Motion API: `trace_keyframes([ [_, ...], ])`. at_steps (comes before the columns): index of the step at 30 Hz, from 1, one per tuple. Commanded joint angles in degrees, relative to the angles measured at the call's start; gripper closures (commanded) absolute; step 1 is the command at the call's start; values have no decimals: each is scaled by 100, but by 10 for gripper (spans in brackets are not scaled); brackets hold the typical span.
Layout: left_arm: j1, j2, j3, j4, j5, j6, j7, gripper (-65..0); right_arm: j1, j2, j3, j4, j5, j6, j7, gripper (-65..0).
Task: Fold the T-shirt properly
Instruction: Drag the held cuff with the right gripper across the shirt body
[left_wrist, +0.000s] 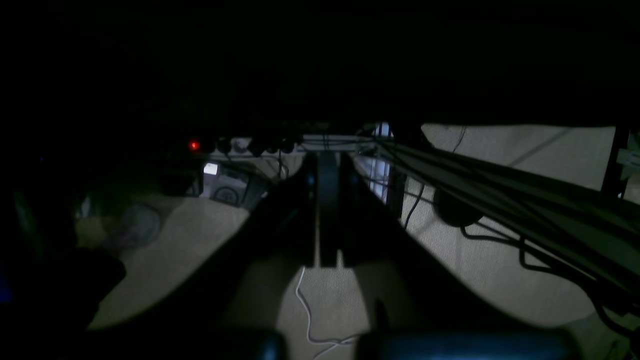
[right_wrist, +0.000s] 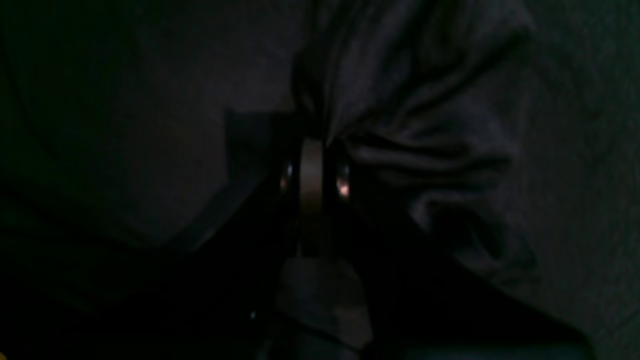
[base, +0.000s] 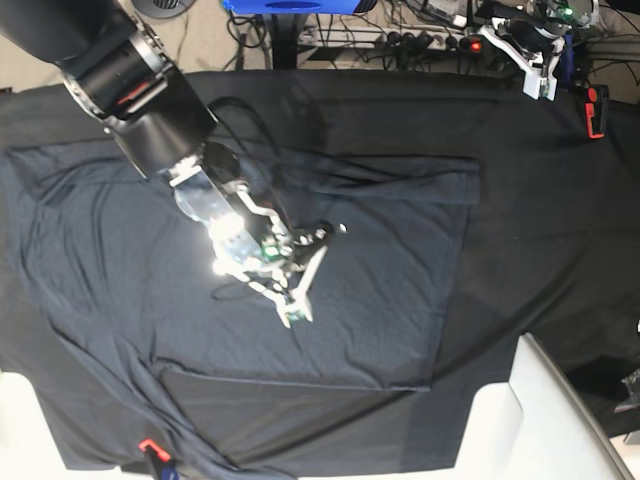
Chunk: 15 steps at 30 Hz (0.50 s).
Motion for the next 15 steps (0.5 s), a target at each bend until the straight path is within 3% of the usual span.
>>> trace_keyframes([
  [1, 44, -61, -20, 64, -39, -47, -66, 0, 175, -91, 18, 93, 7, 11, 98, -15],
  [15, 35, -61, -29, 64, -39, -47, -66, 0, 527, -232, 44, 312, 42, 11, 353, -9],
])
